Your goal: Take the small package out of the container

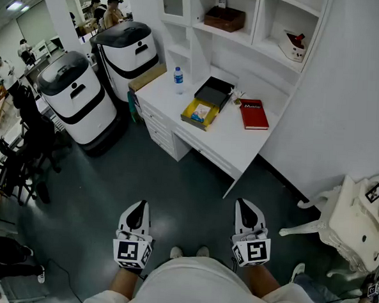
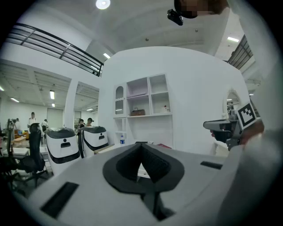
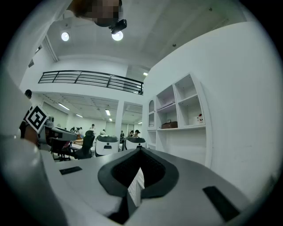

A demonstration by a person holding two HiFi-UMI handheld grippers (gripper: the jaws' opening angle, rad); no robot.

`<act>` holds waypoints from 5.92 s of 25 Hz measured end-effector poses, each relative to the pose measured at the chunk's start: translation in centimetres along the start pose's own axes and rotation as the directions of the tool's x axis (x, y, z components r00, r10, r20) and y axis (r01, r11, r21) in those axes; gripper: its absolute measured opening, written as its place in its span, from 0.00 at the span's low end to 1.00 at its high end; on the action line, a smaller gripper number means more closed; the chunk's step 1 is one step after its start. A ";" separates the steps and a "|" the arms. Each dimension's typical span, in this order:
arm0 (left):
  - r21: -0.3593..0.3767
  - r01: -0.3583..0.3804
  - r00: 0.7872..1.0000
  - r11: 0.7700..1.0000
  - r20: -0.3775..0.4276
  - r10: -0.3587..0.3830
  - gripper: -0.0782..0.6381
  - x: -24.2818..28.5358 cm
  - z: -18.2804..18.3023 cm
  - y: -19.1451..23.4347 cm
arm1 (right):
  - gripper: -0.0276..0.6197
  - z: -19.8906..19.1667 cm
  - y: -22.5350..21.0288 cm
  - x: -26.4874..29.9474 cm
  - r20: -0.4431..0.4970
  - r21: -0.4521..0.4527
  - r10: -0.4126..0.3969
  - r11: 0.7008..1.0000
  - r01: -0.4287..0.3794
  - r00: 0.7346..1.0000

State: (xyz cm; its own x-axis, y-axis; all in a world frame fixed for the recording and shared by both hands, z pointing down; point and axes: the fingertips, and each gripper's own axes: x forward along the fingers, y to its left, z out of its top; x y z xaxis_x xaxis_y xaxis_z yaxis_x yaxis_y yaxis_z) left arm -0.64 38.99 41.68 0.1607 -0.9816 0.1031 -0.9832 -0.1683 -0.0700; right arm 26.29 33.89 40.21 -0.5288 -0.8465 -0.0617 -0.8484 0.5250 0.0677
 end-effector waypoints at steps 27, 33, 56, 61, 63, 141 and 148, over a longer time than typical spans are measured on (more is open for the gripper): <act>0.018 -0.031 0.999 0.999 -0.037 0.032 0.12 0.6 -1.8 -0.6 | 0.73 -0.4 -1.7 0.8 0.051 0.006 0.071 0.997 -0.072 0.996; 0.001 -0.064 0.996 0.998 -0.070 0.064 0.12 1.4 -3.4 0.5 | 0.73 -1.4 -2.4 2.9 0.025 0.004 0.101 0.995 -0.101 0.995; -0.060 0.045 0.996 0.997 -0.073 -0.049 0.12 24.0 -3.1 16.4 | 0.72 -2.8 -5.1 27.5 -0.029 -0.009 -0.026 1.000 0.026 0.999; -0.067 0.069 0.995 0.995 -0.073 -0.073 0.12 28.2 -3.0 21.7 | 0.72 -4.3 -5.2 34.1 -0.063 -0.002 -0.085 0.996 0.085 0.994; -0.065 0.078 0.993 0.995 -0.081 -0.083 0.12 29.3 -3.3 23.4 | 0.72 -5.1 -5.2 36.2 -0.078 0.000 -0.110 0.994 0.111 0.991; -0.122 -0.227 0.916 0.966 -0.364 0.169 0.12 46.1 -9.3 37.7 | 0.72 -46.6 -15.3 65.2 -0.894 0.166 -0.118 0.809 0.564 0.432; -0.121 -0.208 0.921 0.971 -0.357 0.153 0.12 46.5 -9.1 37.2 | 0.72 -45.8 -15.0 65.4 -0.875 0.155 -0.107 0.863 0.480 0.473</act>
State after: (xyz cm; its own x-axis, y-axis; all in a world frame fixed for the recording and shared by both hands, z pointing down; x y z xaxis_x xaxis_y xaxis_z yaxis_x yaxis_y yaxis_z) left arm -30.54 -12.08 52.94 -0.0330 -0.8981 0.4386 -0.9982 0.0516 0.0307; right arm 5.58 -33.36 80.78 -0.1379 -0.5335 0.8345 -0.9903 0.0604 -0.1250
